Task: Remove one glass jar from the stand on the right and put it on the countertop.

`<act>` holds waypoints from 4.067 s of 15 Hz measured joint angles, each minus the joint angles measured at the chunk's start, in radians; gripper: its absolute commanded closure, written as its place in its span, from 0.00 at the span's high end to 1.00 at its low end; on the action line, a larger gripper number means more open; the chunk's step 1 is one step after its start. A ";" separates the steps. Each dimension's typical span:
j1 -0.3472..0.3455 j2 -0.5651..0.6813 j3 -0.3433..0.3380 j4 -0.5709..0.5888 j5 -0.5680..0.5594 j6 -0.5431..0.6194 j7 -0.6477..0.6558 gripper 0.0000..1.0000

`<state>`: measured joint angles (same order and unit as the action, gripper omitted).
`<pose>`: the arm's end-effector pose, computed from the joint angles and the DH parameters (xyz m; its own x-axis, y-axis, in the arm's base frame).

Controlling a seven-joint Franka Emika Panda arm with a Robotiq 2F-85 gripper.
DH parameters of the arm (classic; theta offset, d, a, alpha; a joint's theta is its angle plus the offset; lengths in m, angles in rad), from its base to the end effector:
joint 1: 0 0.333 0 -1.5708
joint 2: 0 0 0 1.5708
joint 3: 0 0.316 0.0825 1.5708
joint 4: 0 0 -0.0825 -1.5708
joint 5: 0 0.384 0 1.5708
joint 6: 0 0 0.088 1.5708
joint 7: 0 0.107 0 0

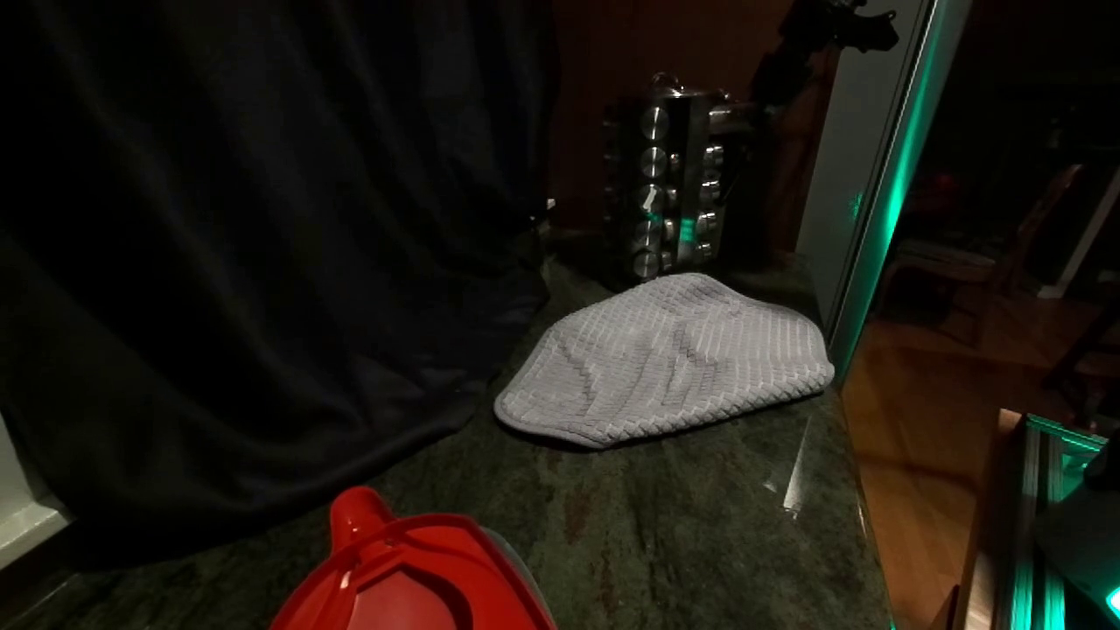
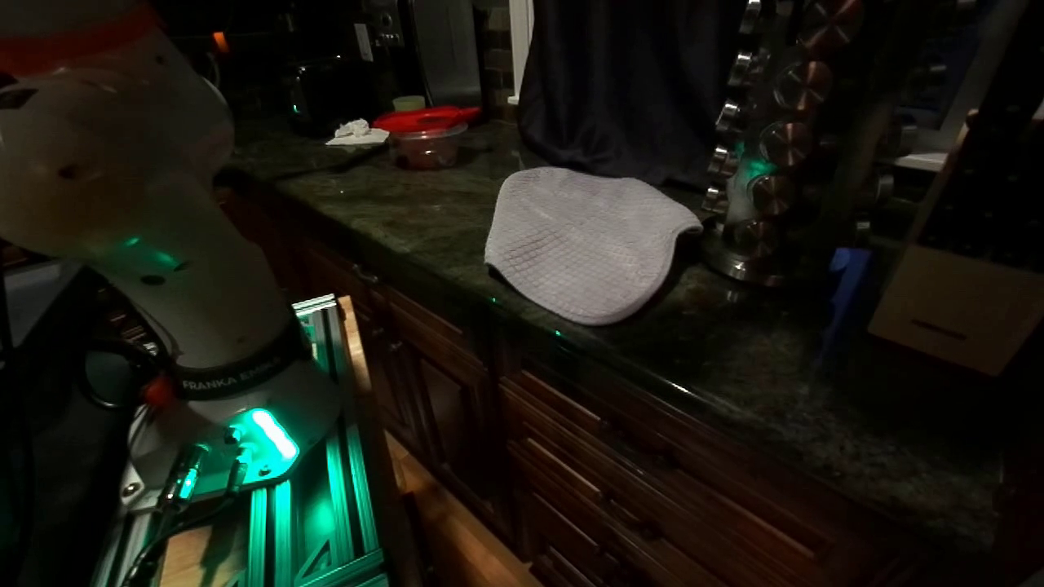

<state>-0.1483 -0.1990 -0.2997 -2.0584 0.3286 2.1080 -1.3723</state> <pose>0.4749 -0.2219 0.5452 0.6295 0.6686 0.3959 0.6840 -0.7185 0.1259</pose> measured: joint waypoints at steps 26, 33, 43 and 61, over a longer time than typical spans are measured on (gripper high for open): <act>-0.024 0.084 0.098 0.018 -0.539 -0.332 0.462 0.25; -0.021 0.228 0.120 0.070 -0.600 -0.466 0.602 0.25; -0.036 0.295 0.118 0.111 -0.612 -0.466 0.602 0.50; -0.003 0.224 0.166 0.356 -0.594 -0.747 0.604 0.25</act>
<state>-0.1512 0.0248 -0.1336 -1.7026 -0.2655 1.3614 -0.7679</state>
